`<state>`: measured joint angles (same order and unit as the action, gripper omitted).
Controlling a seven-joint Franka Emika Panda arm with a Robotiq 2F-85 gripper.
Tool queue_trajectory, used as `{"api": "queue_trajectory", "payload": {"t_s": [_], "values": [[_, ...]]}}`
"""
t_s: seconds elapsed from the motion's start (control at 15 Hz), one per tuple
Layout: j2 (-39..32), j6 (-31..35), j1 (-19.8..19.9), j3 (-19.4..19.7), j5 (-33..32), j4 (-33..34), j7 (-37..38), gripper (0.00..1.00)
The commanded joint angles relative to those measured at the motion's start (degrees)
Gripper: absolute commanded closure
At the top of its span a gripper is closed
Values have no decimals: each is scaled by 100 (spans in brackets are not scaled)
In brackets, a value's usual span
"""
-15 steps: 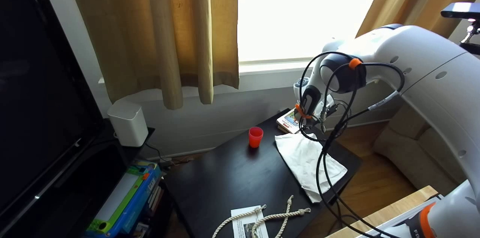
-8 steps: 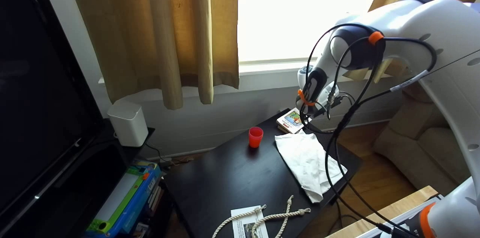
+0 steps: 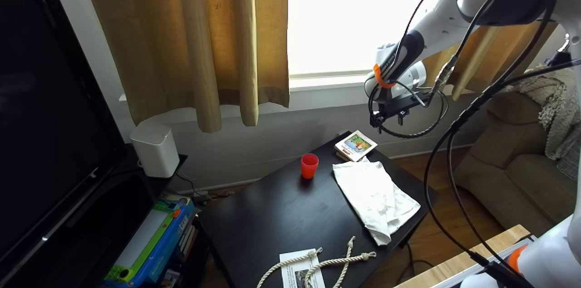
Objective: Fold the white towel
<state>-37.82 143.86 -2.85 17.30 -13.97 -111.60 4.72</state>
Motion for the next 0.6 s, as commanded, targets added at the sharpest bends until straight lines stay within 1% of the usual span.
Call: {"api": "queue_trajectory", "payload": {"t_s": [0.0,0.2,0.33,0.4,0.53], "values": [[854,-294,401,-453,208,-531,-253,0],[1381,-69,545,-632,263,-930,-278,0],[1711,109,578,-680,271,-1218,-235,0],[1228,-147,509,-618,121,-658,-100,0],[1490,-106,533,-653,134,-876,-104,0]]}}
